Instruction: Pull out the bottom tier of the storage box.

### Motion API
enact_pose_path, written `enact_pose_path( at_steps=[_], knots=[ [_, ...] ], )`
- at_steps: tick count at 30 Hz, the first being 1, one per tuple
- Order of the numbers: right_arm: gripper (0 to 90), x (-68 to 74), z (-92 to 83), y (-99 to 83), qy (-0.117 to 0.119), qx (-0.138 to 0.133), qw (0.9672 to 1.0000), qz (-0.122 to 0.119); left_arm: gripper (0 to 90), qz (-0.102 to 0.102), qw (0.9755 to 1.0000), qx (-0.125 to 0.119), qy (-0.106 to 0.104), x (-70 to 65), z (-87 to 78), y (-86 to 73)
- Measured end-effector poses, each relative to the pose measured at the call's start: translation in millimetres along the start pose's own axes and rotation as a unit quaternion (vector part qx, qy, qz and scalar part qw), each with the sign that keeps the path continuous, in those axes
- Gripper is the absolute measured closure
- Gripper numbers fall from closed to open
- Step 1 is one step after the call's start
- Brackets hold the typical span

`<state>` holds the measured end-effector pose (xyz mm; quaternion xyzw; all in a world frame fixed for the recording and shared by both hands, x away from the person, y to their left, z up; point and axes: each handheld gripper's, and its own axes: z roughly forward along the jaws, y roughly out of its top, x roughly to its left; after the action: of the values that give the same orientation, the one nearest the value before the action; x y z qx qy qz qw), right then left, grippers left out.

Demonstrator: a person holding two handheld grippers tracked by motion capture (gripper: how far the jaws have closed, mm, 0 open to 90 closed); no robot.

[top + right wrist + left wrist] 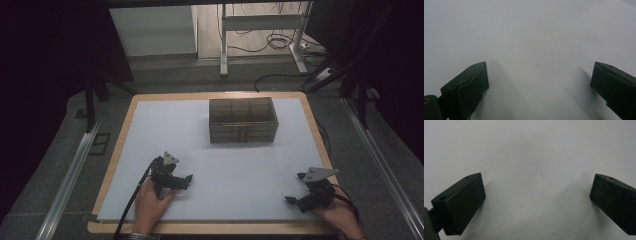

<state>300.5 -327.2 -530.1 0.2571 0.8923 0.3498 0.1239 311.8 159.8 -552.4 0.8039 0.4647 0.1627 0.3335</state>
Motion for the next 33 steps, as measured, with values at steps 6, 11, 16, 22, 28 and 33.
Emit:
enact_pose_path(
  at_steps=[6,11,16,22,28,33],
  knots=[
    [2.4,1.0,-0.6,0.3,-0.003,0.000,1.0000,0.004,0.0,0.000,1.0000,0.000,0.000,0.0,0.0,0.0],
    [8.7,2.0,-3.8,1.2,-0.005,0.000,1.0000,0.007,0.0,0.000,1.0000,0.000,0.000,0.0,0.0,0.0],
    [10.6,2.1,-6.8,4.3,-0.007,0.001,0.9999,0.007,0.0,0.000,1.0000,0.000,0.000,0.0,0.0,0.0],
    [13.1,1.7,-10.6,12.6,-0.017,0.002,0.9998,-0.006,0.0,0.000,1.0000,0.000,0.000,0.0,0.0,0.0],
    [15.7,0.0,-12.0,20.1,-0.027,0.001,0.9995,-0.017,0.0,0.000,1.0000,0.000,0.000,0.0,0.0,0.0],
    [17.6,2.8,-6.5,26.5,-0.035,0.007,0.9987,-0.036,0.0,0.000,1.0000,0.000,0.000,0.0,0.0,0.0]
  ],
)
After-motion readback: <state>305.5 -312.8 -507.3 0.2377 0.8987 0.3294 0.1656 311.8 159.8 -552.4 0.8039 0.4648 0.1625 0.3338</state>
